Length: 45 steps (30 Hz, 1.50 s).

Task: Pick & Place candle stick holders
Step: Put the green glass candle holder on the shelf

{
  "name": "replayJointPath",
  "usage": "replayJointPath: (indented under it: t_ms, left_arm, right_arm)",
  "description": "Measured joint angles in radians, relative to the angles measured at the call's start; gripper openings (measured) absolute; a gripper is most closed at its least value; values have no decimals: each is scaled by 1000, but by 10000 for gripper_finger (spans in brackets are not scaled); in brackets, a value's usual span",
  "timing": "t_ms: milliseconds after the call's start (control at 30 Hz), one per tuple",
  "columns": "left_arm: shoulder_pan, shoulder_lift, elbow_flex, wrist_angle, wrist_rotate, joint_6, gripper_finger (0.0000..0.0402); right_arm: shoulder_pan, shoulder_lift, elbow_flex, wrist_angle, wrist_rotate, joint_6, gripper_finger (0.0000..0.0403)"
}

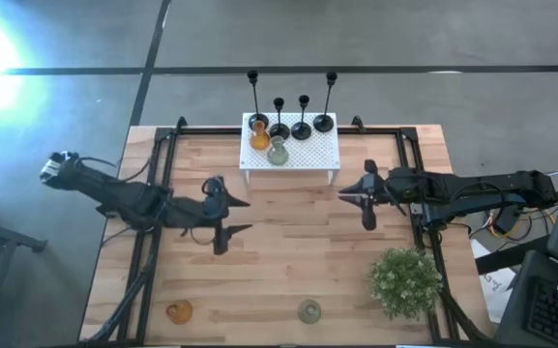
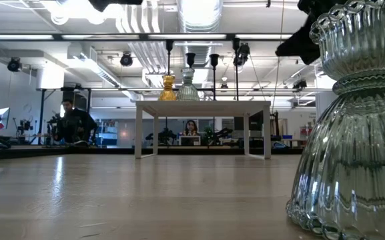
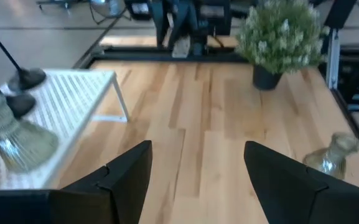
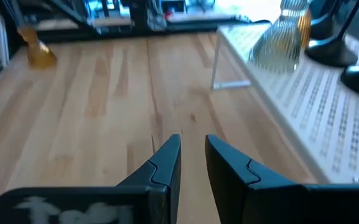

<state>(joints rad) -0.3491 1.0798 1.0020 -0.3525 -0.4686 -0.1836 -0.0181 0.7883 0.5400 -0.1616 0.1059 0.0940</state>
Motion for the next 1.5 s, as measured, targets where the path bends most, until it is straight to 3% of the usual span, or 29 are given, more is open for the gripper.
replayJointPath:
  t_ms: [233, 400, 667, 767, 933, 1067, 1233, 1500]
  left_arm:
    - [-76, 0, -110, 69, -36, -77, 259]
    - [-115, -2, -199, 182, -49, -82, 259]
    - [-145, -35, -367, 412, -54, -79, 259]
    - [-145, -58, -443, 509, -54, -57, 259]
    - [-145, -122, -595, 719, -54, -17, 259]
    - [-145, -179, -718, 891, -54, -2, 259]
    - [-144, -240, -846, 1050, -58, 6, 259]
    - [-144, -297, -930, 1103, -69, -7, 259]
  right_arm:
    - [0, 8, 5, 204, -19, 53, 68]
    - [7, 61, 28, 311, -209, 68, 68]
    - [70, 223, 166, 324, -371, 30, 68]
    - [100, 295, 242, 242, -378, 58, 68]
    - [134, 393, 403, -110, -496, 99, 68]
    - [210, 450, 478, -254, -506, 161, 68]
    - [329, 496, 517, -283, -474, 222, 55]
    - [475, 537, 498, -270, -321, 386, 47]
